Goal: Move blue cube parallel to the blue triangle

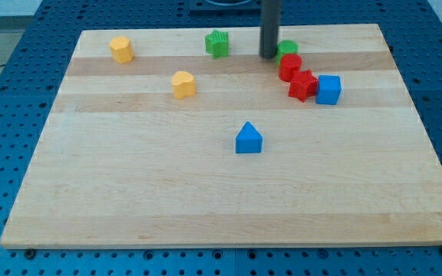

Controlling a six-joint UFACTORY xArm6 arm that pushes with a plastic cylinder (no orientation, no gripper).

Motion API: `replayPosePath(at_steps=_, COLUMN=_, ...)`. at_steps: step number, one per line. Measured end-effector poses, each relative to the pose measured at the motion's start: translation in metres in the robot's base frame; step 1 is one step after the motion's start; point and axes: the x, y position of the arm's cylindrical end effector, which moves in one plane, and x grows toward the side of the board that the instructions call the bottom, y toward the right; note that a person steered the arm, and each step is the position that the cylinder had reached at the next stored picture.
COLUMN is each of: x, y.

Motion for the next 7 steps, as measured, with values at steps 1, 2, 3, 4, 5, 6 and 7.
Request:
replayPosePath(at_steps=1, x=0.0, y=0.005)
replayPosePath(at_steps=2, x=0.003, y=-0.001)
replayPosePath(at_steps=3, x=0.026, y=-0.001)
replayPosePath(at_steps=4, x=0.065, y=0.003)
replayPosePath(at_steps=5, x=0.067, y=0.012)
replayPosePath(at_steps=6, x=0.019, y=0.014)
replayPosePath(at_steps=7, x=0.011, y=0.049)
